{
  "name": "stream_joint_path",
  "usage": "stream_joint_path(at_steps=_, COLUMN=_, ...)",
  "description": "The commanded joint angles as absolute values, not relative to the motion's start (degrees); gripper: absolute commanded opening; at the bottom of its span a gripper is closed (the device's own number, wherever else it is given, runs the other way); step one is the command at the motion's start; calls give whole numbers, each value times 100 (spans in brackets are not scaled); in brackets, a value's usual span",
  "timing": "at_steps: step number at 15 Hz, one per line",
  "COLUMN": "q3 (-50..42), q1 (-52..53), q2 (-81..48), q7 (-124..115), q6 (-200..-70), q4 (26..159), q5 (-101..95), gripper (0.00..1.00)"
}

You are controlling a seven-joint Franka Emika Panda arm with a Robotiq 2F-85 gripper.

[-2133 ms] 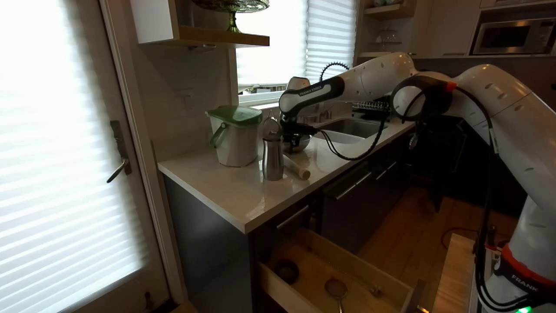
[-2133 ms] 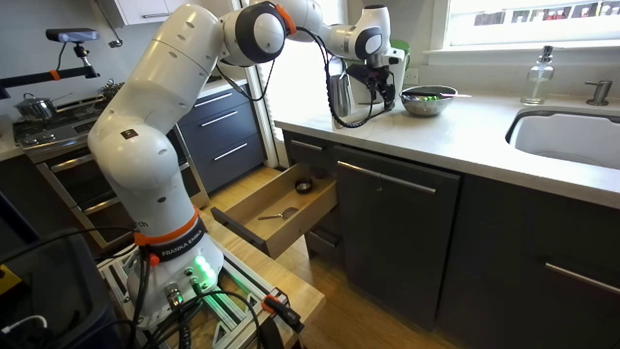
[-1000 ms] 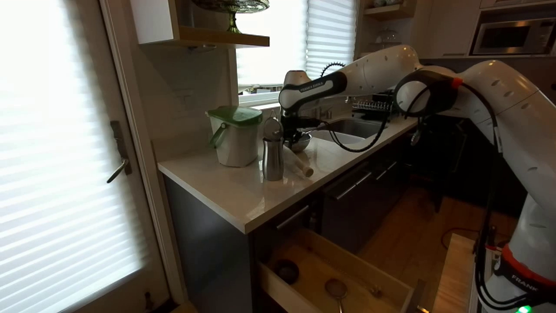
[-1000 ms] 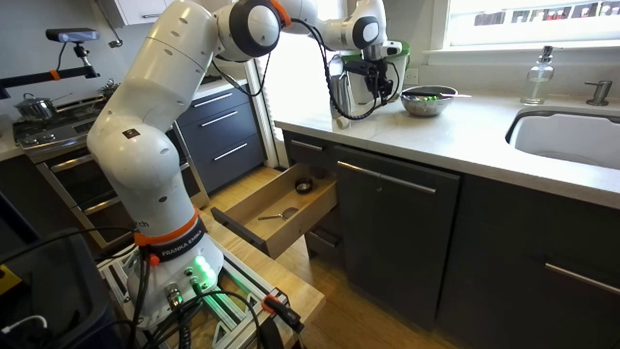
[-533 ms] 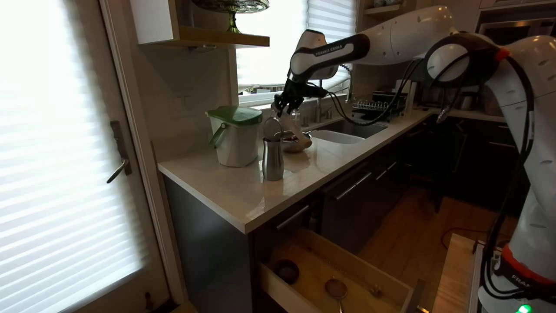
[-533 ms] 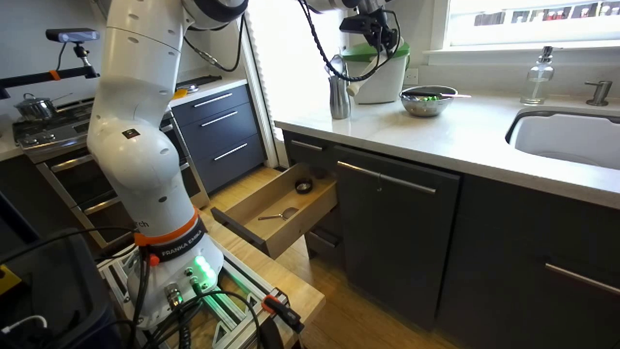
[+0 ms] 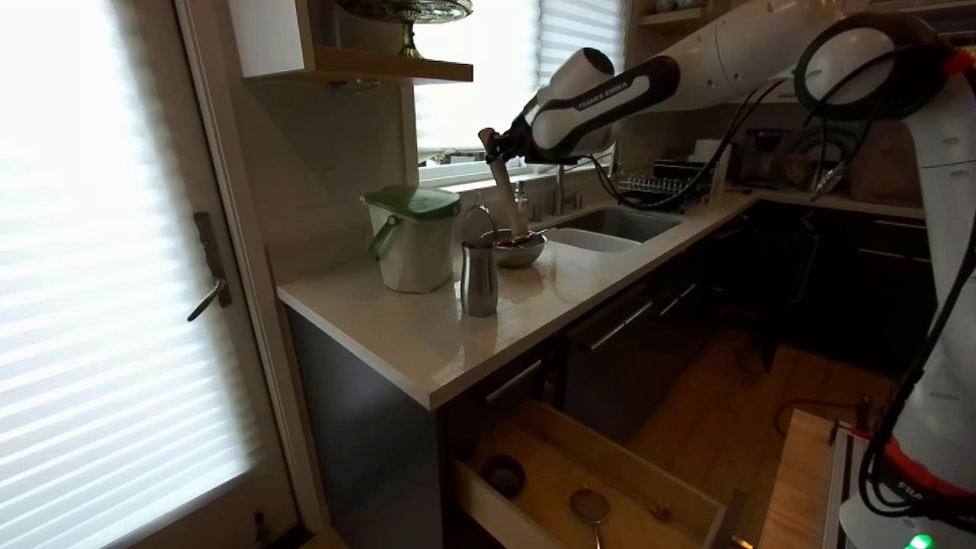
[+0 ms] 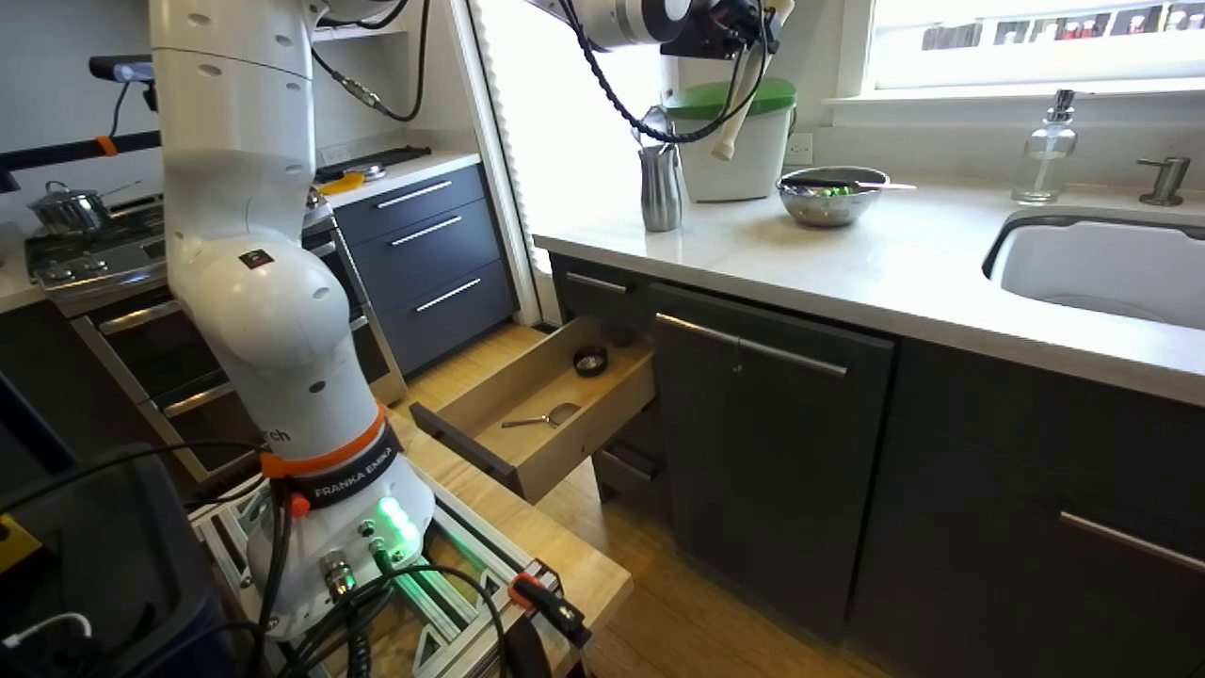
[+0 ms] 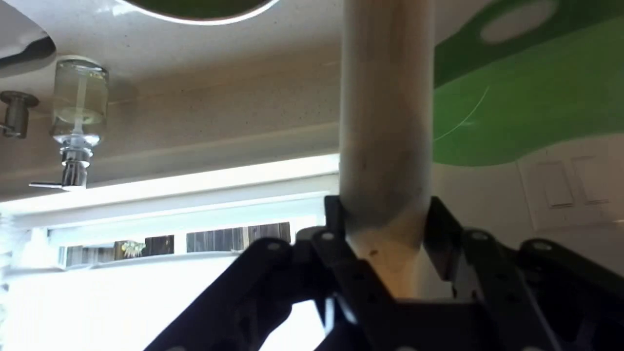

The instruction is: Put the roller upright

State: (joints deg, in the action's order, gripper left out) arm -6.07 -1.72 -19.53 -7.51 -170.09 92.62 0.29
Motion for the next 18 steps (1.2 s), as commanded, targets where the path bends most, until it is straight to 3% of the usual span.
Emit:
stream_joint_path(at_steps=1, q3=-1150, q1=133, q2=-1331, q7=-1143, q6=-18374, q4=10714, q5=-308, gripper=18)
stream_joint_path(at_steps=2, q3=-1302, q1=208, q2=-1211, q7=-1169, q6=-18555, q4=11036, q5=-267, gripper=18)
stream_joint_path(at_steps=3, q3=-24, q1=-601, q2=-899, q7=-742, q6=-18215, q4=11353, q5=473, gripper=18)
stream_joint_path(at_steps=4, q3=79, q1=-697, q2=-713, q7=-825, q6=-18307, q4=11634, q5=626, gripper=18)
stream_joint_path(at_steps=8, q3=1909, q1=-1739, q2=-145, q7=-80, q6=-17898, q4=11855, q5=2414, gripper=18)
stream_joint_path(at_steps=9, q3=1215, q1=-1261, q2=-643, q7=-429, q6=-18246, q4=11604, q5=1769, gripper=18)
stream_joint_path(at_steps=10, q3=1424, q1=-1337, q2=-522, q7=-336, q6=-18199, q4=11630, q5=1899, gripper=43)
stream_joint_path(at_steps=12, q3=1367, q1=-1277, q2=-517, q7=-348, q6=-18198, q4=11631, q5=1881, gripper=43)
stream_joint_path(at_steps=13, q3=1323, q1=-1278, q2=-558, q7=-348, q6=-18199, q4=11630, q5=1872, gripper=18)
stream_joint_path(at_steps=15, q3=638, q1=-921, q2=-515, q7=-391, q6=-18268, q4=11808, q5=1406, gripper=18)
stream_joint_path(at_steps=18, q3=302, q1=-841, q2=-624, q7=-497, q6=-18902, q4=11797, q5=640, gripper=18)
